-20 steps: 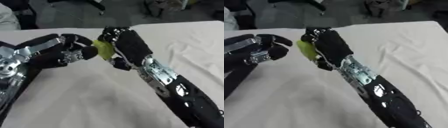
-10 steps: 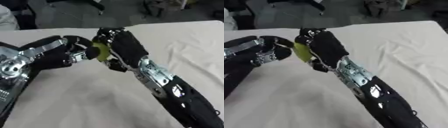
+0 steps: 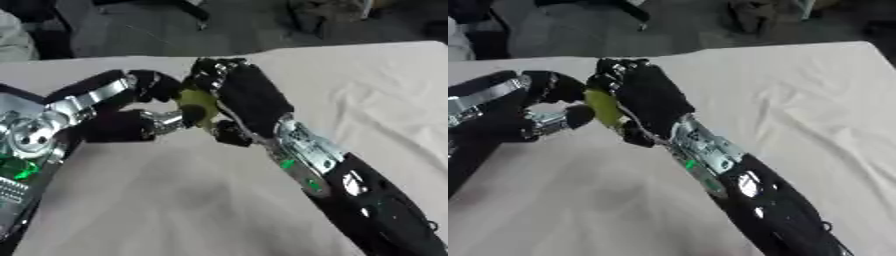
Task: Pick up the objects with one hand, pass them to the other hand, and then place them into the box on the other side of the table.
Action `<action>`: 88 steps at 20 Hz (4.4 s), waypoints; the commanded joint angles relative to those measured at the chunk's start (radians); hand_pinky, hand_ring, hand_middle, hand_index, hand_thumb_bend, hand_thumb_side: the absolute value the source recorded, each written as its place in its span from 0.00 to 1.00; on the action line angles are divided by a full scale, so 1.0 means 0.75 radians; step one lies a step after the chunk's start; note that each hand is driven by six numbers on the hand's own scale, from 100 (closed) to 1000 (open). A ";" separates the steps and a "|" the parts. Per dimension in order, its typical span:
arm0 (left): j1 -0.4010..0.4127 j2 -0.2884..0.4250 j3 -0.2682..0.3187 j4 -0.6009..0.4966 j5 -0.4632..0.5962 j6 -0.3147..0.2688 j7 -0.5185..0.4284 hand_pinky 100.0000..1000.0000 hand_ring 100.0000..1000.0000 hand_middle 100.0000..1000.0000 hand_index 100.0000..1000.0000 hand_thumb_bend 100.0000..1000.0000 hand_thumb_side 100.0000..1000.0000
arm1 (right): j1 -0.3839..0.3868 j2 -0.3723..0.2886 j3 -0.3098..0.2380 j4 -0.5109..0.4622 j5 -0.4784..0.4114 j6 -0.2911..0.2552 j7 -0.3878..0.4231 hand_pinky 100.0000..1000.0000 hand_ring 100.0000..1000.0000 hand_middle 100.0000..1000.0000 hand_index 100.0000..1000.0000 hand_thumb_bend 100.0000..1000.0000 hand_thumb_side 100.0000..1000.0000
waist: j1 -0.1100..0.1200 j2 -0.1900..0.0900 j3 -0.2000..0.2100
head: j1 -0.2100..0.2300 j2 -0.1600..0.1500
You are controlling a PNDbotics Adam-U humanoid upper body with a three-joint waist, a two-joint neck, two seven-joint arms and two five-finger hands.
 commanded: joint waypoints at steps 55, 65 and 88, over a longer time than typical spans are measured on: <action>-0.088 -0.068 -0.042 0.220 0.050 0.186 0.317 0.81 0.76 0.66 0.75 0.07 0.46 | -0.014 0.006 0.026 -0.113 -0.169 -0.117 -0.050 0.27 0.40 0.40 0.46 0.13 0.00 | 0.003 -0.037 -0.007 | 0.029 0.006; -0.075 -0.063 -0.041 0.233 0.189 0.182 0.487 0.48 0.47 0.34 0.31 0.00 0.09 | -0.018 -0.013 0.005 -0.118 -0.217 -0.113 -0.072 0.47 0.47 0.47 0.54 0.40 0.00 | 0.000 -0.040 -0.010 | 0.037 0.012; 0.085 0.203 0.269 0.286 0.397 0.118 0.953 0.49 0.42 0.27 0.28 0.00 0.06 | -0.017 -0.257 -0.201 -0.159 -0.167 -0.029 -0.213 0.71 0.67 0.68 0.71 0.62 0.00 | -0.003 -0.043 -0.013 | 0.075 0.009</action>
